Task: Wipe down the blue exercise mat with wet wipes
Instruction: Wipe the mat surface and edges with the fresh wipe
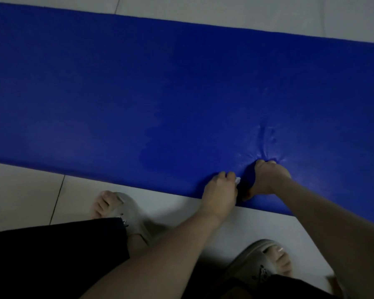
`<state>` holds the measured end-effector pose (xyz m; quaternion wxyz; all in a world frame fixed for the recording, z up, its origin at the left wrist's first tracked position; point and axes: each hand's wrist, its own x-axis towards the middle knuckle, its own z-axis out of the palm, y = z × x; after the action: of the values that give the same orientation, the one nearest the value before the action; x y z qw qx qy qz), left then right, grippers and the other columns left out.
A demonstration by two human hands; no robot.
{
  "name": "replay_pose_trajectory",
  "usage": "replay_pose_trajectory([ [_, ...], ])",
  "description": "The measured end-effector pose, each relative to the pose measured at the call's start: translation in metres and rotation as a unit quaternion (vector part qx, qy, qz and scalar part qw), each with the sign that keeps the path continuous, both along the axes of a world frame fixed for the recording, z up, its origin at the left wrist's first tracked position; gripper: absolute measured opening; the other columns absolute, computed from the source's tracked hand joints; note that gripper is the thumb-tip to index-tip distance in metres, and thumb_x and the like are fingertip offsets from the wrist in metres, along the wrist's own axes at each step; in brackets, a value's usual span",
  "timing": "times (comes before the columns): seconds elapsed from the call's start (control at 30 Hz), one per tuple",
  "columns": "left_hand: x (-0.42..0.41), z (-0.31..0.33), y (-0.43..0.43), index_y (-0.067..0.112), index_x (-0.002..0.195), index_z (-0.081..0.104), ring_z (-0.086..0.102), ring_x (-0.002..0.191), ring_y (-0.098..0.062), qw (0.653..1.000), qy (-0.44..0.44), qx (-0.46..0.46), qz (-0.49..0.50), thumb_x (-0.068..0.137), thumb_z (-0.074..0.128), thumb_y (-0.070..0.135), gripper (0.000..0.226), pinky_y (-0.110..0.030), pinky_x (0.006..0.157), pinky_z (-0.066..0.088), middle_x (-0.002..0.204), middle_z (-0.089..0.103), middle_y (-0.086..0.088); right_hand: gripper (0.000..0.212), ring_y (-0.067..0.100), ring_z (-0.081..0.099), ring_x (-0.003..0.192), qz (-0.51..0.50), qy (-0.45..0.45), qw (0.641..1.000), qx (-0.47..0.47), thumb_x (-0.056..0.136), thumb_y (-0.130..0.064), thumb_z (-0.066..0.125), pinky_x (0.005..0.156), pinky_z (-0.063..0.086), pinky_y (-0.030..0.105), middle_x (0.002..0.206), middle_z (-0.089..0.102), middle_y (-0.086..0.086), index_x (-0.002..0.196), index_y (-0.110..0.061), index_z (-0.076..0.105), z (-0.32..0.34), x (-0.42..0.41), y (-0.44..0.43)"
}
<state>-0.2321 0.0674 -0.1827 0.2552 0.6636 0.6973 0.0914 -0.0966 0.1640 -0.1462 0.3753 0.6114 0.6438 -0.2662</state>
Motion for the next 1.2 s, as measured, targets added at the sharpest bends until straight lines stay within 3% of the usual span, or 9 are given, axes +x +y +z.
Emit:
replay_pose_trajectory([
  [0.1,-0.043,-0.001,0.001,0.012,0.081,0.060,0.062,0.059,-0.026,0.999,0.021,0.020,-0.014,0.086,0.076,0.023,0.020,-0.032,0.048,0.048,0.073,0.061,-0.008,0.122,0.029,0.055,0.119,0.018,0.006,1.000,0.001,0.042,-0.078,0.084,0.093,0.051,0.040,0.132,0.053,0.010,0.136,-0.013,0.041,0.002,-0.001,0.002],
  [0.2,-0.098,0.001,0.001,0.008,0.090,0.062,0.063,0.073,-0.031,0.998,0.057,0.031,0.020,0.098,0.064,0.023,0.018,-0.039,0.061,0.052,0.085,0.064,-0.012,0.116,0.027,0.054,0.118,0.026,0.010,1.000,0.006,0.044,-0.079,0.084,0.092,0.051,0.039,0.129,0.055,0.007,0.132,-0.014,0.044,0.006,-0.002,0.002],
  [0.37,-0.186,0.000,-0.003,0.008,0.099,0.056,0.058,0.080,-0.025,0.968,0.096,-0.008,0.233,0.106,0.045,0.032,0.028,-0.041,0.070,0.051,0.093,0.060,-0.009,0.107,0.024,0.056,0.107,0.038,0.020,0.999,0.011,0.043,-0.079,0.084,0.087,0.053,0.038,0.107,0.052,-0.001,0.123,-0.017,0.048,0.010,-0.002,0.002],
  [0.5,-0.168,0.002,-0.009,0.006,0.090,0.057,0.060,0.074,-0.027,0.926,0.020,-0.013,0.377,0.106,0.048,0.034,0.034,-0.036,0.062,0.041,0.084,0.063,-0.011,0.100,0.022,0.056,0.102,0.050,0.030,0.998,0.028,0.042,-0.081,0.082,0.082,0.050,0.035,0.104,0.055,-0.002,0.112,-0.019,0.046,0.010,0.002,-0.001],
  [0.8,-0.019,0.005,-0.024,0.007,0.095,0.059,0.060,0.081,-0.027,0.976,-0.047,-0.022,0.212,0.106,0.047,0.032,0.030,-0.035,0.068,0.040,0.093,0.063,-0.011,0.105,0.025,0.058,0.108,0.066,0.036,0.996,0.043,0.044,-0.080,0.083,0.082,0.049,0.036,0.114,0.059,0.001,0.122,-0.018,0.049,0.005,0.005,0.002],
  [0.93,0.016,0.000,-0.029,0.008,0.097,0.064,0.063,0.079,-0.027,0.994,-0.040,0.026,0.100,0.107,0.046,0.030,0.030,-0.038,0.071,0.049,0.092,0.065,-0.012,0.098,0.022,0.053,0.090,0.067,0.035,0.996,0.036,0.043,-0.081,0.082,0.075,0.047,0.034,0.098,0.054,-0.002,0.111,-0.019,0.047,0.004,0.005,0.004],
  [1.07,0.020,-0.007,-0.030,0.014,0.112,0.064,0.060,0.093,-0.022,1.000,-0.011,0.017,-0.019,0.107,0.037,0.026,0.030,-0.035,0.080,0.053,0.106,0.062,-0.006,0.090,0.020,0.053,0.089,0.071,0.055,0.995,0.035,0.052,-0.078,0.081,0.078,0.047,0.032,0.093,0.053,-0.003,0.110,-0.017,0.047,0.000,0.008,0.008],
  [1.13,0.014,-0.007,-0.030,0.014,0.106,0.064,0.059,0.087,-0.023,0.998,0.014,0.026,-0.058,0.104,0.035,0.028,0.033,-0.038,0.071,0.054,0.100,0.061,-0.006,0.087,0.019,0.055,0.083,0.068,0.065,0.995,0.031,0.058,-0.078,0.078,0.076,0.046,0.032,0.081,0.052,-0.004,0.109,-0.015,0.048,-0.001,0.011,0.009],
  [1.2,-0.002,-0.003,-0.030,0.014,0.089,0.063,0.059,0.070,-0.023,0.995,0.019,0.062,-0.071,0.096,0.052,0.026,0.017,-0.036,0.053,0.050,0.083,0.060,-0.005,0.084,0.018,0.055,0.076,0.063,0.070,0.995,0.023,0.058,-0.080,0.076,0.074,0.047,0.032,0.073,0.051,-0.005,0.103,-0.016,0.044,-0.001,0.013,0.010],
])
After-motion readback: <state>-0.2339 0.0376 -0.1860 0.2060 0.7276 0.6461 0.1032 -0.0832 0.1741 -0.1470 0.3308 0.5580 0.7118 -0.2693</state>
